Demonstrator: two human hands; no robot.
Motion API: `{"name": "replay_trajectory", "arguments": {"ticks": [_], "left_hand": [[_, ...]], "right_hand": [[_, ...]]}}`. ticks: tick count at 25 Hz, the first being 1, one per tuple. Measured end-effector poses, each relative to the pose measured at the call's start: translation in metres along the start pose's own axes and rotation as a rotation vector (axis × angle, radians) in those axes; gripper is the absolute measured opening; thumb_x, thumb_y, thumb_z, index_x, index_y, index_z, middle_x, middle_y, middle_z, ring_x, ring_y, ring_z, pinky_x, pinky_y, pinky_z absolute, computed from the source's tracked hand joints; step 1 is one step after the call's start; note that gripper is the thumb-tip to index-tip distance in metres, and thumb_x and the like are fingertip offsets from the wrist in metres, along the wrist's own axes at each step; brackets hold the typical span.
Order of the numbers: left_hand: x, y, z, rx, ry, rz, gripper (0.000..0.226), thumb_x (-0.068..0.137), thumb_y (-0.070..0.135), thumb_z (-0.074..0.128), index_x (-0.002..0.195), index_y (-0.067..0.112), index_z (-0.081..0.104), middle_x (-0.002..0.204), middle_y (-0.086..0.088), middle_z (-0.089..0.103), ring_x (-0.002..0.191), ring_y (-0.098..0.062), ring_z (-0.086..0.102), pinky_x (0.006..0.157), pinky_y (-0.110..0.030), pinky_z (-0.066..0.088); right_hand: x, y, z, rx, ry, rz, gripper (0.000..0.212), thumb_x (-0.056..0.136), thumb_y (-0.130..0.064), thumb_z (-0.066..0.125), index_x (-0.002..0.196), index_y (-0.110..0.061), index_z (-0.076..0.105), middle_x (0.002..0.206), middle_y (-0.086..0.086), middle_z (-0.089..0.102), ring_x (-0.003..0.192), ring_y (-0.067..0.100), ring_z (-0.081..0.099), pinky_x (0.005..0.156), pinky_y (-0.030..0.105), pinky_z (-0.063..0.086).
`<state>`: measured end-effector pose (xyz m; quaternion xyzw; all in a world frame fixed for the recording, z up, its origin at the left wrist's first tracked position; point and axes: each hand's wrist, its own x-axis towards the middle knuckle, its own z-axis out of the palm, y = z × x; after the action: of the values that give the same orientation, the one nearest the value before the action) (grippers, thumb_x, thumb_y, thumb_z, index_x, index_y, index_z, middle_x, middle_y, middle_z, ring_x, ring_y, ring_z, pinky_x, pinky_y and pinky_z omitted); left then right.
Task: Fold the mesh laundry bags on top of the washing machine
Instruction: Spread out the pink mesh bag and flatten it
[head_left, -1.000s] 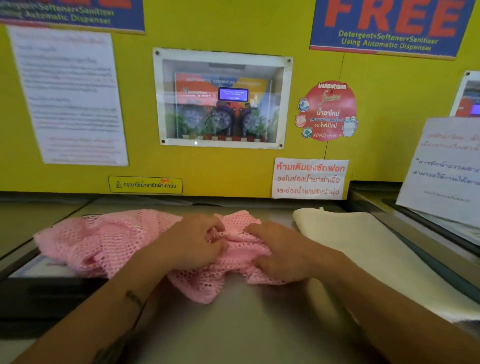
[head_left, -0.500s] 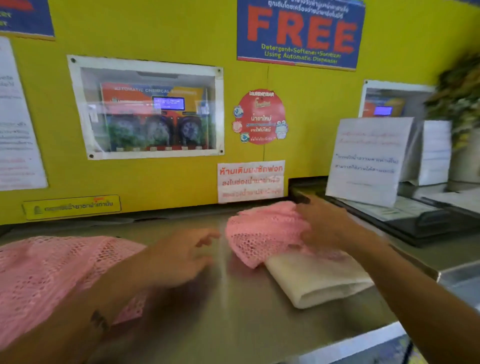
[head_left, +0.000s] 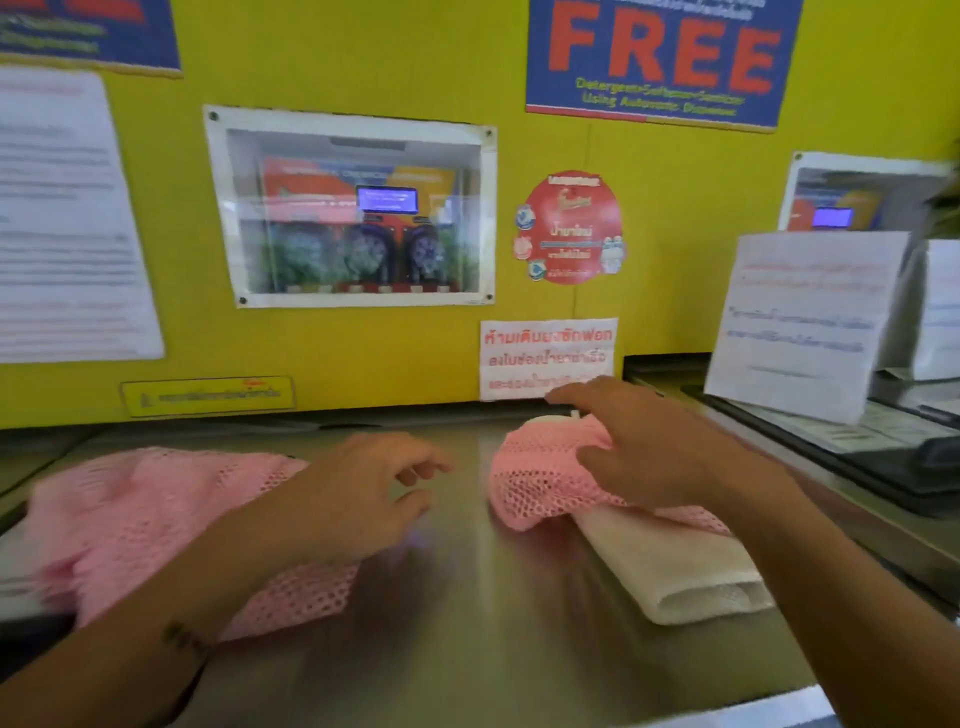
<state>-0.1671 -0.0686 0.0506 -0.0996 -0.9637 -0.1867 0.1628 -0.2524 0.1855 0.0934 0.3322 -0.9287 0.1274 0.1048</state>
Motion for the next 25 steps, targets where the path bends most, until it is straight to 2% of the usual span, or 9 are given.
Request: {"name": "replay_trajectory", "arguments": {"ticks": [2, 6, 8, 11, 14, 18, 21, 23, 25], "left_hand": [[-0.009, -0.015, -0.024, 0.09, -0.038, -0.085, 0.039, 0.086, 0.037, 0.06, 0.125, 0.036, 0.056, 0.121, 0.012, 0.06, 0.11, -0.007, 0.055, 0.1, -0.033, 0.044], [-0.041, -0.069, -0.071, 0.376, -0.098, -0.491, 0.057, 0.083, 0.046, 0.056, 0.138, 0.039, 0.041, 0.146, 0.003, 0.042, 0.134, -0.024, 0.04, 0.11, -0.044, 0.035], [-0.063, -0.087, -0.08, 0.397, -0.096, -0.608, 0.058, 0.082, 0.041, 0.058, 0.138, 0.035, 0.043, 0.144, -0.004, 0.045, 0.13, -0.027, 0.045, 0.108, -0.038, 0.037], [-0.082, -0.1, -0.076, 0.28, 0.081, -0.509, 0.031, 0.082, 0.027, 0.061, 0.113, 0.033, 0.063, 0.12, 0.001, 0.065, 0.116, -0.021, 0.057, 0.092, -0.028, 0.043], [-0.083, -0.102, -0.086, 0.105, 0.388, -0.416, 0.018, 0.082, 0.017, 0.065, 0.08, 0.033, 0.057, 0.086, 0.008, 0.062, 0.089, -0.018, 0.06, 0.071, -0.027, 0.038], [-0.063, -0.095, -0.1, -0.081, 0.608, -0.339, 0.015, 0.088, 0.023, 0.062, 0.078, 0.028, 0.052, 0.082, 0.01, 0.06, 0.074, -0.009, 0.054, 0.063, -0.024, 0.038], [-0.051, -0.099, -0.101, -0.267, 0.444, -0.339, 0.019, 0.094, 0.036, 0.054, 0.11, 0.027, 0.052, 0.121, 0.009, 0.057, 0.108, -0.009, 0.056, 0.085, -0.028, 0.042], [-0.047, -0.103, -0.097, -0.253, 0.187, -0.378, 0.039, 0.093, 0.043, 0.053, 0.129, 0.032, 0.044, 0.138, 0.012, 0.044, 0.128, -0.008, 0.042, 0.101, -0.031, 0.035], [-0.047, -0.107, -0.086, -0.117, -0.061, -0.39, 0.05, 0.09, 0.042, 0.058, 0.135, 0.03, 0.04, 0.135, 0.014, 0.045, 0.119, -0.003, 0.046, 0.097, -0.02, 0.035]], "right_hand": [[0.013, -0.036, -0.003, 0.109, -0.021, -0.153, 0.06, 0.089, -0.024, 0.057, 0.145, -0.035, 0.037, 0.15, -0.007, 0.041, 0.136, 0.015, 0.039, 0.112, 0.035, 0.032], [0.05, -0.113, 0.019, 0.159, -0.244, -0.33, 0.056, 0.091, -0.025, 0.058, 0.145, -0.028, 0.041, 0.146, -0.004, 0.047, 0.128, 0.012, 0.048, 0.097, 0.026, 0.038], [0.066, -0.144, 0.04, 0.077, -0.37, -0.372, 0.058, 0.091, -0.035, 0.058, 0.146, -0.025, 0.041, 0.146, 0.0, 0.049, 0.126, 0.016, 0.05, 0.093, 0.025, 0.037], [0.077, -0.176, 0.074, -0.004, -0.452, -0.396, 0.06, 0.089, -0.036, 0.063, 0.144, -0.024, 0.043, 0.144, 0.001, 0.05, 0.124, 0.02, 0.05, 0.092, 0.025, 0.036], [0.088, -0.173, 0.096, 0.109, -0.32, -0.384, 0.045, 0.083, -0.015, 0.061, 0.126, -0.029, 0.057, 0.119, -0.001, 0.064, 0.099, 0.017, 0.058, 0.077, 0.027, 0.045], [0.107, -0.139, 0.076, 0.459, 0.094, -0.189, 0.025, 0.078, -0.006, 0.059, 0.095, -0.023, 0.064, 0.087, -0.003, 0.065, 0.08, 0.018, 0.059, 0.066, 0.037, 0.048], [0.106, -0.116, 0.065, 0.535, 0.339, -0.02, 0.021, 0.081, -0.005, 0.055, 0.093, -0.021, 0.06, 0.081, 0.004, 0.061, 0.071, 0.022, 0.056, 0.059, 0.037, 0.045], [0.103, -0.112, 0.071, 0.621, 0.191, 0.03, 0.025, 0.087, -0.007, 0.051, 0.106, -0.022, 0.057, 0.088, 0.007, 0.062, 0.072, 0.022, 0.057, 0.059, 0.034, 0.044], [0.098, -0.117, 0.079, 0.652, -0.067, 0.07, 0.036, 0.091, -0.019, 0.052, 0.126, -0.025, 0.049, 0.102, 0.004, 0.062, 0.084, 0.018, 0.058, 0.068, 0.032, 0.043]]}}
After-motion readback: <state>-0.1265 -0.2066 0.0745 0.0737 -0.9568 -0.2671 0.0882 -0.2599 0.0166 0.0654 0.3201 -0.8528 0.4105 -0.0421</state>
